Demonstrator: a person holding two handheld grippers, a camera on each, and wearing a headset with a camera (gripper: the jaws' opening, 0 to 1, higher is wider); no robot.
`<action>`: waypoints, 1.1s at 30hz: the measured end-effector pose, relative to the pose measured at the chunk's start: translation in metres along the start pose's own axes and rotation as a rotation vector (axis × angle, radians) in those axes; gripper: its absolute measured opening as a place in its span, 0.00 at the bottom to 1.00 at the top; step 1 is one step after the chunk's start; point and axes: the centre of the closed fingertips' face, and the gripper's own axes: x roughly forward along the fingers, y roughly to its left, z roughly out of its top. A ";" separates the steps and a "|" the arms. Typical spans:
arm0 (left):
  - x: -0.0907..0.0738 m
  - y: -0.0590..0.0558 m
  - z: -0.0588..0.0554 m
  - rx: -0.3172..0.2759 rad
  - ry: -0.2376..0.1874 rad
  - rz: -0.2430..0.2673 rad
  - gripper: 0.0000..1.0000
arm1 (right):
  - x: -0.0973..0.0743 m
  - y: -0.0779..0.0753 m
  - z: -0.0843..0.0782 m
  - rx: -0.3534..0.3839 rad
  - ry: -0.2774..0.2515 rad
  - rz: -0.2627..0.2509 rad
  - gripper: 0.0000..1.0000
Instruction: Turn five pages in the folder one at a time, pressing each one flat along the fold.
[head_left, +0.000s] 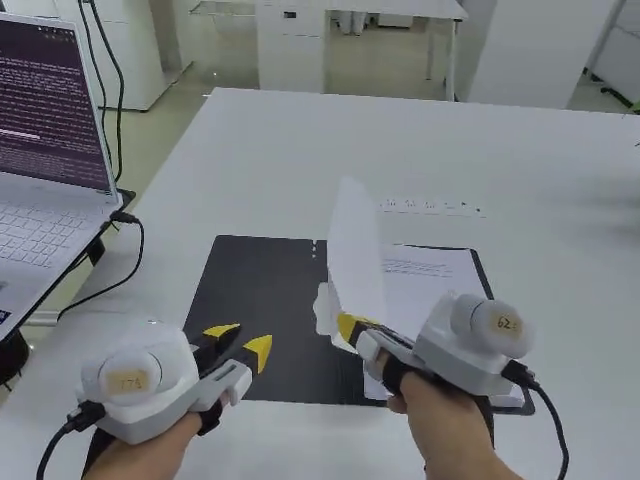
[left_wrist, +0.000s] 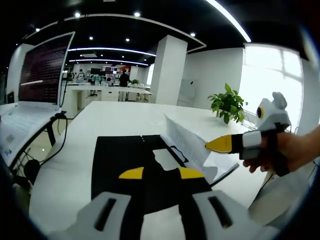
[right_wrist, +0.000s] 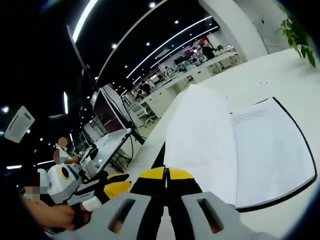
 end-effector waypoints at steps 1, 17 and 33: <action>-0.001 0.002 -0.001 0.004 0.001 0.006 0.22 | 0.005 0.002 -0.005 -0.018 0.018 -0.003 0.00; -0.009 0.029 0.006 0.014 0.001 0.069 0.21 | 0.064 0.009 -0.072 -0.028 0.214 -0.008 0.00; 0.015 0.032 -0.029 0.039 0.119 0.058 0.21 | 0.093 0.002 -0.116 -0.041 0.327 -0.025 0.00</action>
